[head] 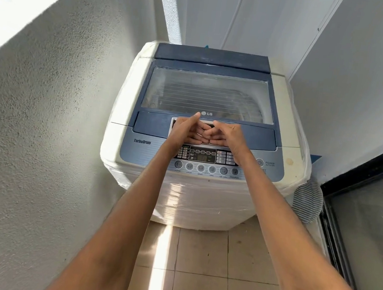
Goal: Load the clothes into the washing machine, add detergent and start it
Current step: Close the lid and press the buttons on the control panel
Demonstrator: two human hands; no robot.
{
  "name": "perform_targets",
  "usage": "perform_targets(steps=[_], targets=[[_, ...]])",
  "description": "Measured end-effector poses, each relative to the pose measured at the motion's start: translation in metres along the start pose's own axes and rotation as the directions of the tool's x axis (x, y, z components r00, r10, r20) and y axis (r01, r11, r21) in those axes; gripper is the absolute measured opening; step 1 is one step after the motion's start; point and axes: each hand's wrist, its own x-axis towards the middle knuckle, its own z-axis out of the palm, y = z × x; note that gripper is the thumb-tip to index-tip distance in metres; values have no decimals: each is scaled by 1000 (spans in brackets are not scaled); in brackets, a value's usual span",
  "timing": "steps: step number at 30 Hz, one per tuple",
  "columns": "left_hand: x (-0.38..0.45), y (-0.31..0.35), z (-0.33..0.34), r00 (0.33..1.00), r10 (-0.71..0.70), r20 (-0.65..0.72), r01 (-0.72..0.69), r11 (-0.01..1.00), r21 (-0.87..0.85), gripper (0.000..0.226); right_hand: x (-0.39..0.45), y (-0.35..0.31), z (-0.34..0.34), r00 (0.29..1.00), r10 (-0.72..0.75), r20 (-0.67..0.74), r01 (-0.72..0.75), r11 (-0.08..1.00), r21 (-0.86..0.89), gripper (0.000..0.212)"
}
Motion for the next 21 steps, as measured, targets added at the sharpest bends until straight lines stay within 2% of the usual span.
perform_targets(steps=[8,17,21], targets=[[-1,-5,0,999,34,2,-34,999,13,52,-1,4,-4,998,-21,58,22,999,-22,33],[-2,-15,3,990,131,-53,-131,991,4,47,1,17,-2,992,-116,43,117,993,-29,34],[0,-17,2,989,143,-34,-142,990,20,48,1,17,-5,989,-129,77,130,991,-20,33]])
